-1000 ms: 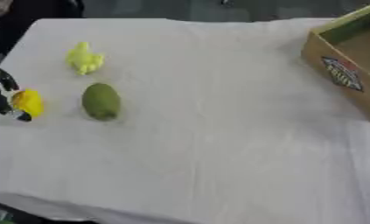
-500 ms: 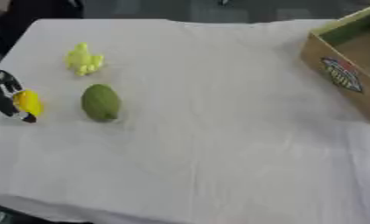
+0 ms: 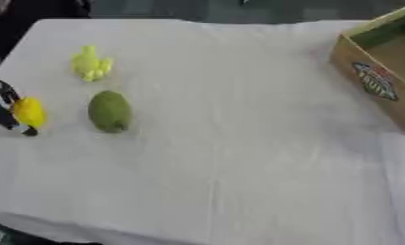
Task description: Pick up the objects with one hand, pass them to the other hand, and then place them into the box on the other side of the table.
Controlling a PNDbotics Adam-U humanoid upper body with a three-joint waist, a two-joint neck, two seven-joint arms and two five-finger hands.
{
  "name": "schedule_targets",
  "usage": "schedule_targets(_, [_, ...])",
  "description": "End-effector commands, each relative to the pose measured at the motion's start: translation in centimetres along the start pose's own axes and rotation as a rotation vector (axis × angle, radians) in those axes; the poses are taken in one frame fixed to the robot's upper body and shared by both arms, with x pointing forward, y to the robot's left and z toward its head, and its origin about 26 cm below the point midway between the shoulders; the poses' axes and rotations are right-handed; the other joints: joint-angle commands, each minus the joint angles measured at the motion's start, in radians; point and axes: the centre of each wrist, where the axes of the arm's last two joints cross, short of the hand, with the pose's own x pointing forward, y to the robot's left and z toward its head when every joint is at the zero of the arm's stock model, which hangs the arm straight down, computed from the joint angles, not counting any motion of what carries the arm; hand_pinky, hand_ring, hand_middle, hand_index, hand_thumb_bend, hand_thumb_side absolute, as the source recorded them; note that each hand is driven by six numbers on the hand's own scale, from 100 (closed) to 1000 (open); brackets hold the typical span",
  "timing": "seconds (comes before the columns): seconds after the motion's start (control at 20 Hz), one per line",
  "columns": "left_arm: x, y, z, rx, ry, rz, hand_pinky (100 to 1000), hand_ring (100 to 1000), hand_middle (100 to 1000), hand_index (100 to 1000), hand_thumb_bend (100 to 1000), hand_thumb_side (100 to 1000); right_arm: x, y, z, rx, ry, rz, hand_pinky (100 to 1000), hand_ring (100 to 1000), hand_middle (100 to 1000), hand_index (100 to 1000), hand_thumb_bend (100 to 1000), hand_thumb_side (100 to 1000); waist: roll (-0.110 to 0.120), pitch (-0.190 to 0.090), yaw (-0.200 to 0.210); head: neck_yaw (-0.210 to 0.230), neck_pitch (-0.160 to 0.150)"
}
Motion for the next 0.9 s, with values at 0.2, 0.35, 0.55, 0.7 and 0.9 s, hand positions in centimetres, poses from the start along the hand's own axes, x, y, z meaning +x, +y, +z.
schedule_targets(0.2, [-0.44,1.36,0.39,0.048,0.009,0.014,717,772,743,769,595,188,0.56,-0.27,-0.28,0.004,-0.022,0.014,1000,860,790,955,100,636,0.001,-0.013,-0.001,0.01,-0.007])
schedule_targets(0.35, [-0.48,1.34,0.37,0.028,0.009,0.007,719,777,746,767,589,157,0.51,-0.29,-0.27,0.003,-0.02,0.015,1000,860,789,955,100,637,0.002,-0.013,0.0,0.012,-0.005])
schedule_targets(0.55, [-0.73,1.53,0.52,0.005,0.018,-0.012,725,784,753,792,588,107,0.42,-0.34,-0.25,0.003,-0.017,0.018,1000,860,789,956,100,638,0.003,-0.015,0.001,0.016,-0.003])
schedule_targets(0.7, [-0.92,1.63,0.6,-0.005,0.027,-0.017,725,785,752,791,589,112,0.37,-0.34,-0.23,0.005,-0.015,0.02,1000,860,789,956,100,638,0.004,-0.016,0.002,0.019,-0.003])
schedule_targets(0.9, [-0.87,1.64,0.61,0.001,0.034,-0.018,716,776,738,756,553,100,0.34,-0.32,-0.22,0.007,-0.014,0.021,1000,861,789,956,100,639,0.003,-0.015,0.002,0.022,-0.003])
